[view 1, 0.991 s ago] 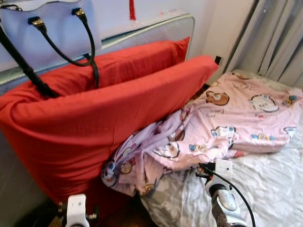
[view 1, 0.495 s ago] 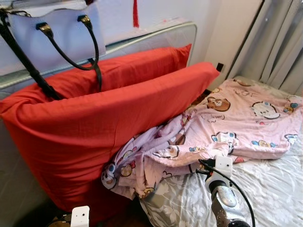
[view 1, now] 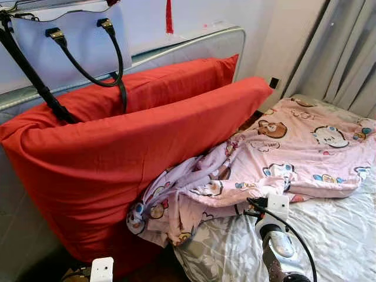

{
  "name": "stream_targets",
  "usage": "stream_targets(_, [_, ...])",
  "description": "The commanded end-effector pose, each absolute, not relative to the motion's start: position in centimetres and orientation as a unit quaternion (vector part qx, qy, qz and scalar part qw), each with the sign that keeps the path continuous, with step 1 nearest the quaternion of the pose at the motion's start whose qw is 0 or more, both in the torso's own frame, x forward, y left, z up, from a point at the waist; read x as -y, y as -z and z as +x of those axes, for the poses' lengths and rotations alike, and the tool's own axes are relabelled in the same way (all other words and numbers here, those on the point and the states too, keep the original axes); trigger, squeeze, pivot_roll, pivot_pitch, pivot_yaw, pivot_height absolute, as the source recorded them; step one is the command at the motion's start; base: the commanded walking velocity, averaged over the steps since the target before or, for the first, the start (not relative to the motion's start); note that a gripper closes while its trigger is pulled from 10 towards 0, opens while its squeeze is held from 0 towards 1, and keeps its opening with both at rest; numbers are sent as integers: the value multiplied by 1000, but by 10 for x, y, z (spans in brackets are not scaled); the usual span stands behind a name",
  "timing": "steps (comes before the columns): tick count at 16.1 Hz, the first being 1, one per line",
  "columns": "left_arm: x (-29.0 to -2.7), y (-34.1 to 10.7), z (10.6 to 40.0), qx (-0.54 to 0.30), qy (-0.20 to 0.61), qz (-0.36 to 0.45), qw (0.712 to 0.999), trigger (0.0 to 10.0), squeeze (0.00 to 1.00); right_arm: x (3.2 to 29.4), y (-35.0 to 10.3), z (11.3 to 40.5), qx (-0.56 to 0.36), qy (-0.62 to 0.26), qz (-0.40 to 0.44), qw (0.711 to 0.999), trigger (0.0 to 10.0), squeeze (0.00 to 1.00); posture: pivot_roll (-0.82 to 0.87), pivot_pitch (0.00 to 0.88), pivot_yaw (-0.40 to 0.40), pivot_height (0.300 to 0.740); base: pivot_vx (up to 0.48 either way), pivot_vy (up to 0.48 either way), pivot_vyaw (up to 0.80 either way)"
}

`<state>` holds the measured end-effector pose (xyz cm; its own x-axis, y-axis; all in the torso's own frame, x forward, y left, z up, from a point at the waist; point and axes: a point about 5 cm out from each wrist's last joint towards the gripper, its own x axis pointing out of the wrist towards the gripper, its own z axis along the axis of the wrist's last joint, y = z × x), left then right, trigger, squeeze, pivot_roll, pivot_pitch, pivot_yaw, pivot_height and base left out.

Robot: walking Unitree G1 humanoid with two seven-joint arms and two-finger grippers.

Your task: Clean up the room

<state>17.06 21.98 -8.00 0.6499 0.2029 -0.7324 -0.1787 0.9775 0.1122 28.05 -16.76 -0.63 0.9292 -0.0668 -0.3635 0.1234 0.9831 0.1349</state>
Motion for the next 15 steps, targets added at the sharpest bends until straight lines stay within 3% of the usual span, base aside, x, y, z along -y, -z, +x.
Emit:
stream_targets(1, [-218,83,165,-419,-100,18,902,10000,0,168,7,280,-182,46,70,980,10000,0,48,0,-86,740,0,0,0])
stream_targets(15, [-217,84,164,-420,-89,25,903,10000,0,170,8,279,-184,56,65,979,10000,0,39,0,-67,740,0,0,0])
